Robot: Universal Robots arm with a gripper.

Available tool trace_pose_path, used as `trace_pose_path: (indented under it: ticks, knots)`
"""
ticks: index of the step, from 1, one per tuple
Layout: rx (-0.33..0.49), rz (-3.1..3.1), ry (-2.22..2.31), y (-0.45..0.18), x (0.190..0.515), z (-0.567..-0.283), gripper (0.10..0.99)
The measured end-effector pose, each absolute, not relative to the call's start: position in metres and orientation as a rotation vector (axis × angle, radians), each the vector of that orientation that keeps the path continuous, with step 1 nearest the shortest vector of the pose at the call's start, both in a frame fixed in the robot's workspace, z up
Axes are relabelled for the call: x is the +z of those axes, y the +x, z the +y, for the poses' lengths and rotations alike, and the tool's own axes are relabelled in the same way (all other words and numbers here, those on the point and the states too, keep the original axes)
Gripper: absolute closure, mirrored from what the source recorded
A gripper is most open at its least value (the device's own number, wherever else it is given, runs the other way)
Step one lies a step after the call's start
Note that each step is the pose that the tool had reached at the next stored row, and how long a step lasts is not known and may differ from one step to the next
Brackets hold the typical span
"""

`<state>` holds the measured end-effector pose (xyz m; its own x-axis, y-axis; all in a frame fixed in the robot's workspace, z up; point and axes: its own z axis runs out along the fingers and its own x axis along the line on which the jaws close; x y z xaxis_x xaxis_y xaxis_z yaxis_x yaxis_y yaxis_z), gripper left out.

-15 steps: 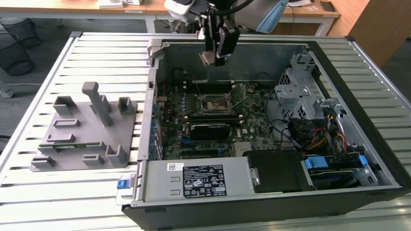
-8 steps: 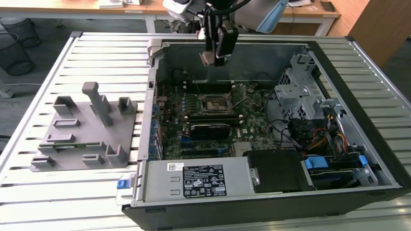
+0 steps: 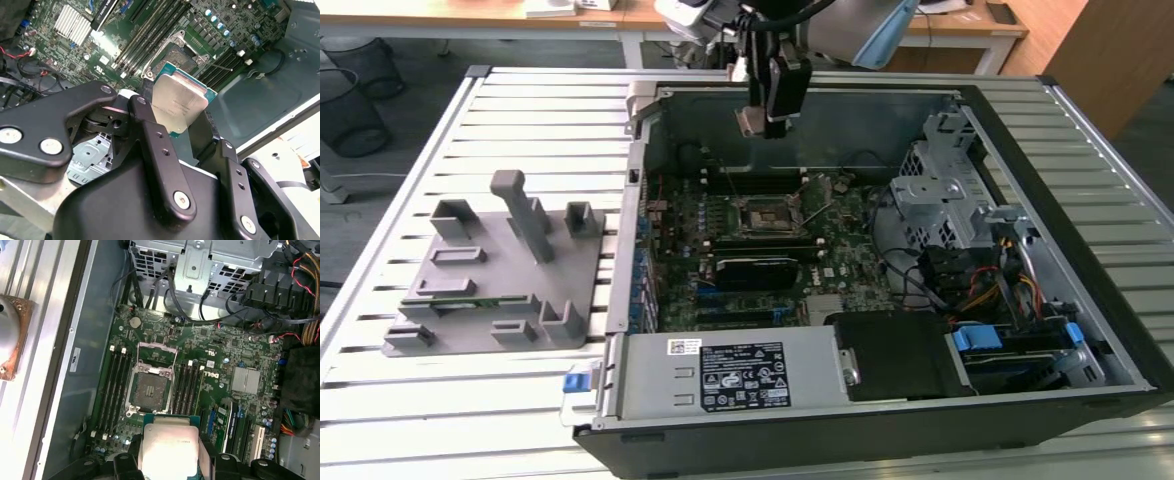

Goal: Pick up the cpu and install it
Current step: 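Place the cpu into insertion slot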

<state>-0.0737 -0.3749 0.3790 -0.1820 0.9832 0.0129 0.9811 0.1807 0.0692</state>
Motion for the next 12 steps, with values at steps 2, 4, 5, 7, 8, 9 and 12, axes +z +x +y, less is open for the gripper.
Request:
trace_pose_path:
  ticks: [2,4,5,7,8,9,12]
  knots:
    - [0.095,2.373,2.003,-0.0737,0.379,-0.3748,0.553]
    - [0.094,2.353,2.026,-0.0737,0.3788,-0.3747,0.553]
    - [0.094,2.342,2.038,-0.0737,0.3786,-0.3746,0.553]
    - [0.092,2.332,2.051,-0.0737,0.378,-0.3746,0.553]
    - [0.091,2.329,2.054,-0.0738,0.3775,-0.3746,0.553]
    - [0.09,2.327,2.058,-0.0738,0.3766,-0.3746,0.553]
    - [0.088,2.319,2.069,-0.074,0.3728,-0.3746,0.553]
